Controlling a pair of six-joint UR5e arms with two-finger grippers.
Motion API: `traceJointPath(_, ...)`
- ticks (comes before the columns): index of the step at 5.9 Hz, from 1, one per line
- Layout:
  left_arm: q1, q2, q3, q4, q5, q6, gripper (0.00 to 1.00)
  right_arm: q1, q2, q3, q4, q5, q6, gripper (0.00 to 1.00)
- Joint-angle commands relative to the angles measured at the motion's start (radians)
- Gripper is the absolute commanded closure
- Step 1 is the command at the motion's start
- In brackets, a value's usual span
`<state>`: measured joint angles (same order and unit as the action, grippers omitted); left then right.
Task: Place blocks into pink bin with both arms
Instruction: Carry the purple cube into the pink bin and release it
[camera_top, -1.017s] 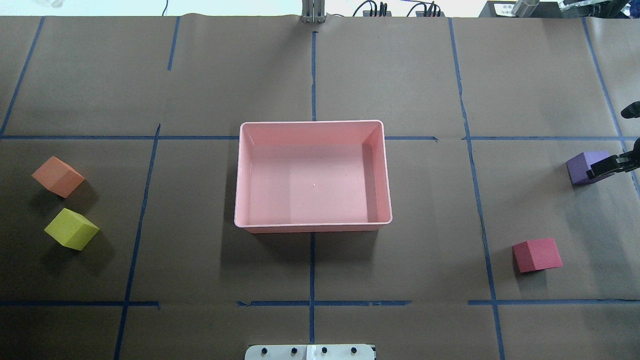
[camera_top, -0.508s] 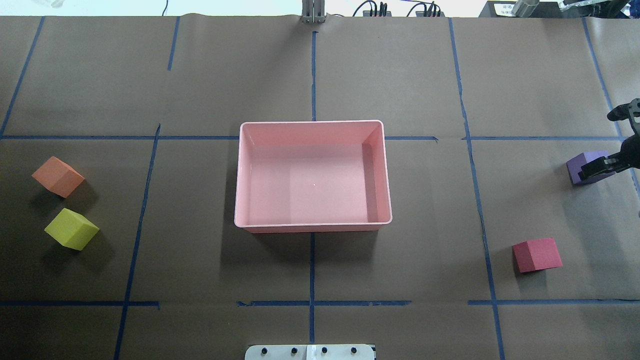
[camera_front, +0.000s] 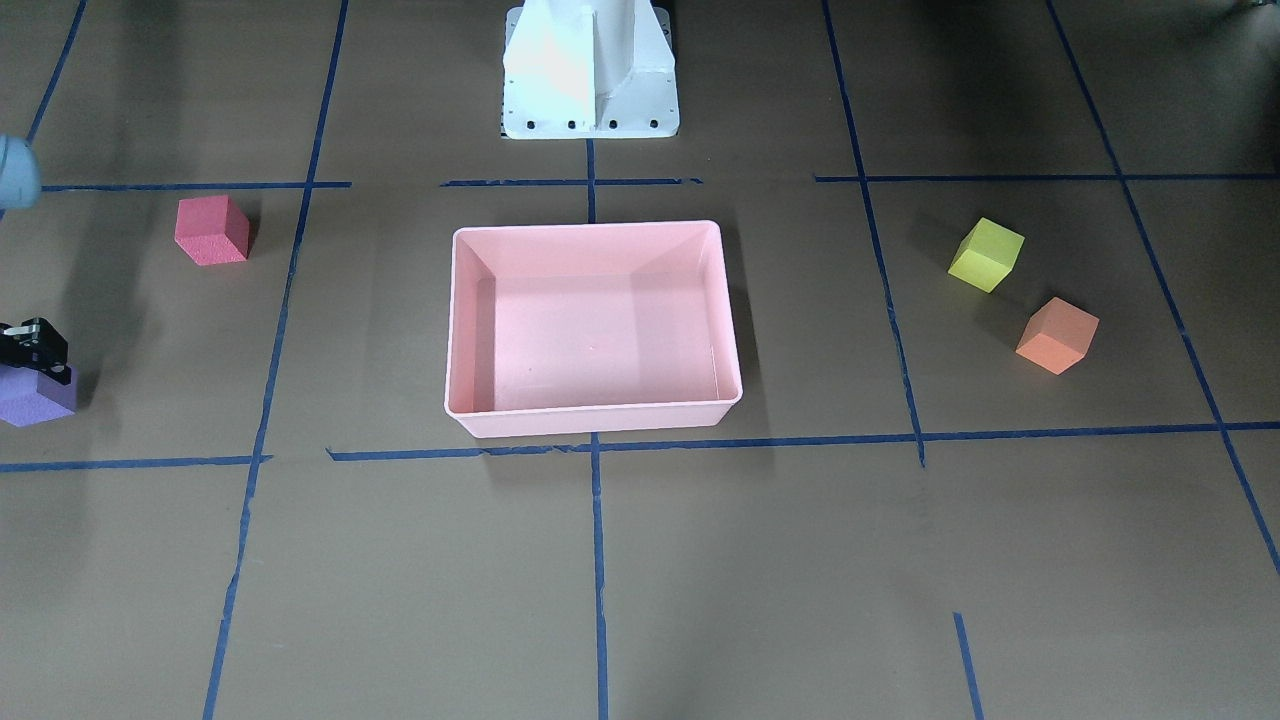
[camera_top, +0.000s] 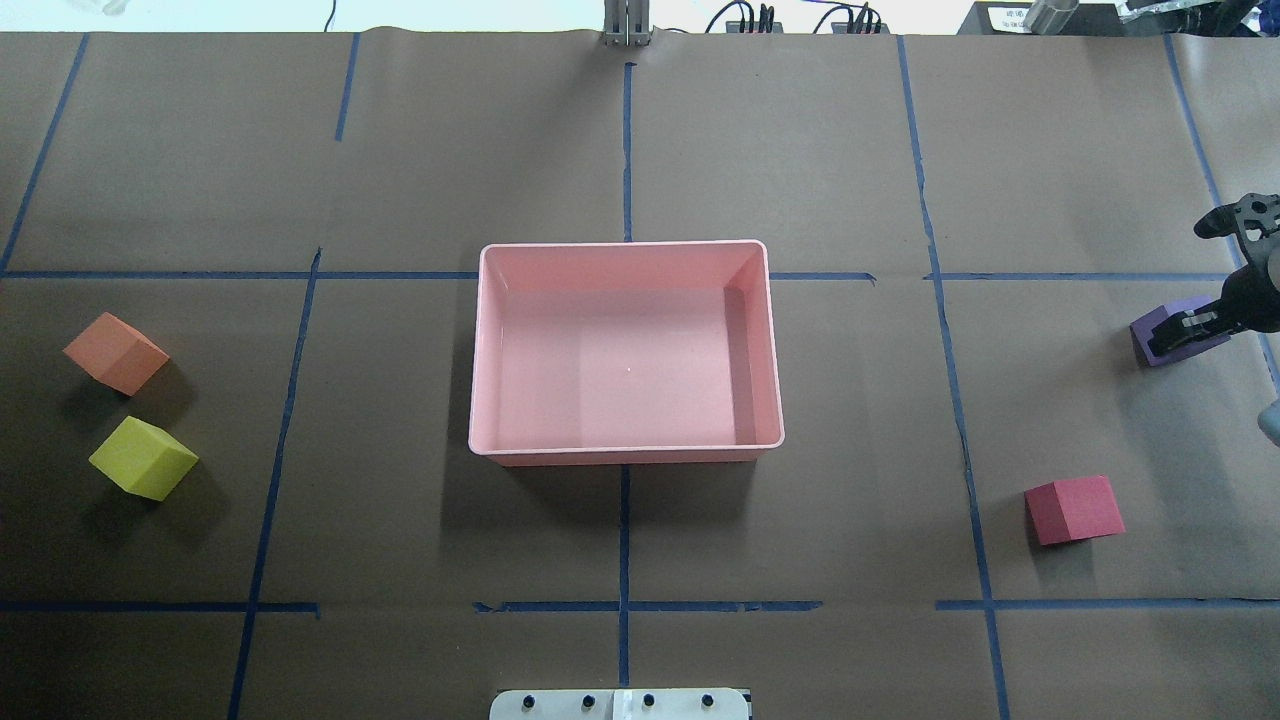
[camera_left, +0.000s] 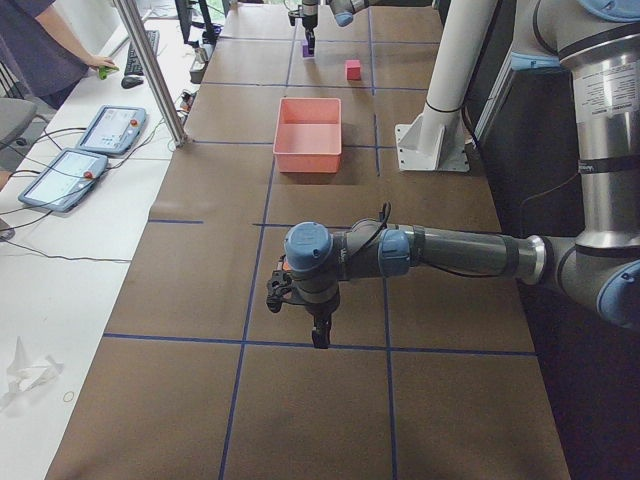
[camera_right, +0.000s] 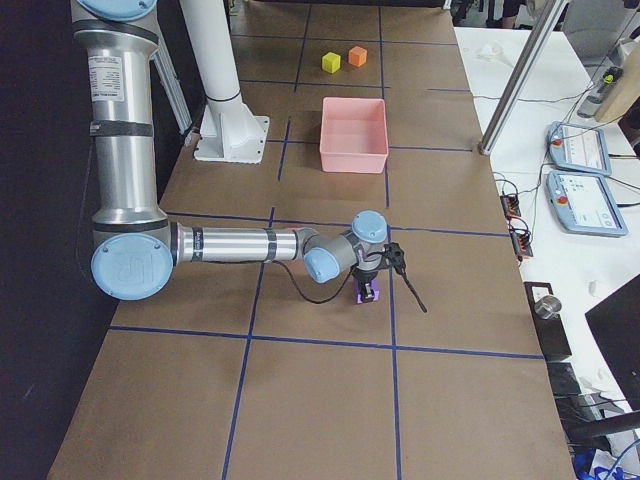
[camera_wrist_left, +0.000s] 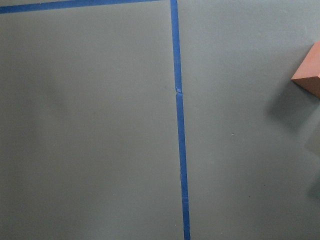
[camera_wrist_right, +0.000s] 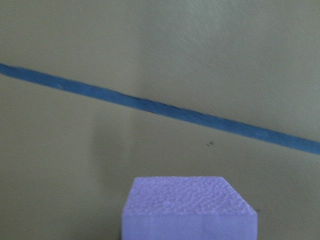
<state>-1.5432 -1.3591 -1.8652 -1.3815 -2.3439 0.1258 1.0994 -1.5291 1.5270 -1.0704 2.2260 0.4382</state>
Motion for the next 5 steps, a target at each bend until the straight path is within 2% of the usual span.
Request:
traceJointPath(1,0.000,0.000,0.000,-0.005,0.000,0.000,0.00,-0.079,0.140,0.080,-0.064,0.029,0.217,0.64)
traceJointPath(3,0.002,-0.005,0.000,-0.008,-0.002,0.000,0.00,-0.256,0.333,0.082,-0.083,-0.024,0.574,0.64)
traceJointPath(4,0.002,-0.006,0.000,-0.010,-0.002,0.000,0.00,-0.304,0.444,0.099,-0.188,-0.064,0.690,0.64)
traceJointPath(5,0.002,-0.006,0.000,-0.010,-0.002,0.000,0.00,-0.353,0.537,0.192,-0.394,-0.089,0.761,0.64)
